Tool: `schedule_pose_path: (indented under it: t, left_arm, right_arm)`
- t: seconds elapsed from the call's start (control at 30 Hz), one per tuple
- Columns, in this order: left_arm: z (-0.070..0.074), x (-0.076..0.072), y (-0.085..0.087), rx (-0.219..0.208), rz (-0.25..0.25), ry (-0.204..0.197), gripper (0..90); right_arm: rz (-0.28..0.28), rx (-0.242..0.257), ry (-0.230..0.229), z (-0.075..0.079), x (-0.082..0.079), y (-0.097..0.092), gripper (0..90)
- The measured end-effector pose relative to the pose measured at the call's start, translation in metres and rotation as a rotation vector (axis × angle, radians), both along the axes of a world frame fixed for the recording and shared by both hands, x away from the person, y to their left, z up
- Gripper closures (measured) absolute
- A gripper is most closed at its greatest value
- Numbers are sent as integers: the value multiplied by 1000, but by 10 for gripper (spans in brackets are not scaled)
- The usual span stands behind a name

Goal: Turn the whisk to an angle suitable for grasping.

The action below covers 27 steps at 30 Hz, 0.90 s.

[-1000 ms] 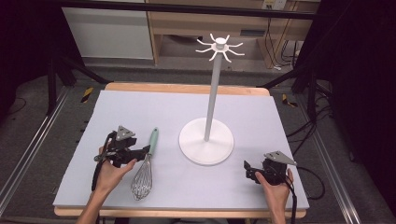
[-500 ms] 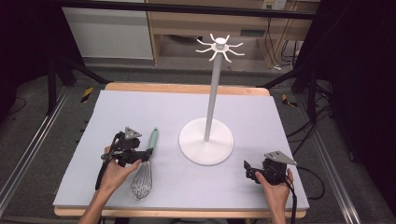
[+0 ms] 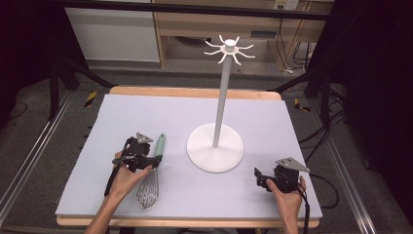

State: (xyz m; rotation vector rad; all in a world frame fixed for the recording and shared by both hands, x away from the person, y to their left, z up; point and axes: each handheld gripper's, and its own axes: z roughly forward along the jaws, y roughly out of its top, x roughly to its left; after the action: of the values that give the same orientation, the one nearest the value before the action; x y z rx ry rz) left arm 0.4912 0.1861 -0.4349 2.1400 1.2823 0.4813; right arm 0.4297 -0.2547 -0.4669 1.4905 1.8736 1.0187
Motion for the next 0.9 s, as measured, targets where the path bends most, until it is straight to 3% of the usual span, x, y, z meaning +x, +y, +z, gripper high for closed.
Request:
schedule_pose_path:
  t: [0.53,0.9]
  left_arm:
    - [-14,12,-7,42,27,90,525]
    - [-20,17,-10,29,51,134,587]
  right_arm:
    - [4,-2,8,0,1,-1,67]
    - [7,0,13,-1,1,-2,68]
